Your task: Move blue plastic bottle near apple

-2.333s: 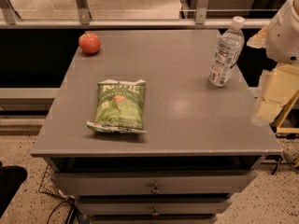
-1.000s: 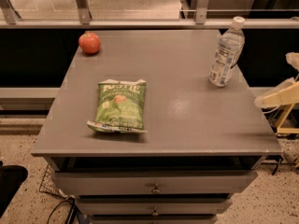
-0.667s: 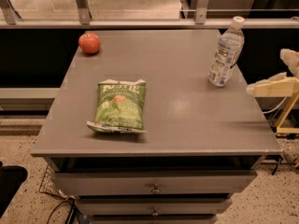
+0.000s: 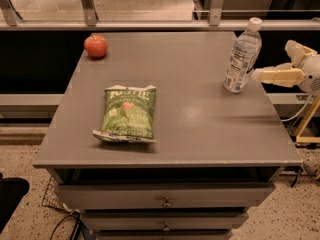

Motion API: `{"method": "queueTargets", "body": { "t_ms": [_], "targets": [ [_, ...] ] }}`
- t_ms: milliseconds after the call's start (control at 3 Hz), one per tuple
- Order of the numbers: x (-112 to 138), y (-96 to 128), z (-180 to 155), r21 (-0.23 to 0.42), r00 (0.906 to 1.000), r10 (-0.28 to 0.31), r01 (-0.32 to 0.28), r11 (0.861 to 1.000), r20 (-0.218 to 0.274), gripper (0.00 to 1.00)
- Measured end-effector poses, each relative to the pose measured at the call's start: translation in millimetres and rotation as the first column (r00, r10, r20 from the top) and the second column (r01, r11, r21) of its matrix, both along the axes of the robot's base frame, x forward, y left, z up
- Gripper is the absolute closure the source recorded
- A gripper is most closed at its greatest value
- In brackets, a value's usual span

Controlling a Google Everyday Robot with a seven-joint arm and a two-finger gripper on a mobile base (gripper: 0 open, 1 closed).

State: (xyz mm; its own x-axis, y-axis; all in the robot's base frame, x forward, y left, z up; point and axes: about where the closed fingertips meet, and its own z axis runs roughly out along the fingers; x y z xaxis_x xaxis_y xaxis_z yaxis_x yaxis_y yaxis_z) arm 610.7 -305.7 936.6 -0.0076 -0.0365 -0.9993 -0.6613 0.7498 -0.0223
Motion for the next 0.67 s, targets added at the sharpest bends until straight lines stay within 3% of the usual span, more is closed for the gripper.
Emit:
{"method": "queueTargets", "body": {
  "t_ms": [333, 667],
  "targets": [
    [17.6, 7.4, 5.2, 0.046, 0.9993, 0.017, -0.019, 0.999, 0.033, 0.00],
    [33.8, 17.1, 6.9, 0.059, 0.9988, 0.036, -0.038, 0.998, 0.033, 0.18]
  ]
}}
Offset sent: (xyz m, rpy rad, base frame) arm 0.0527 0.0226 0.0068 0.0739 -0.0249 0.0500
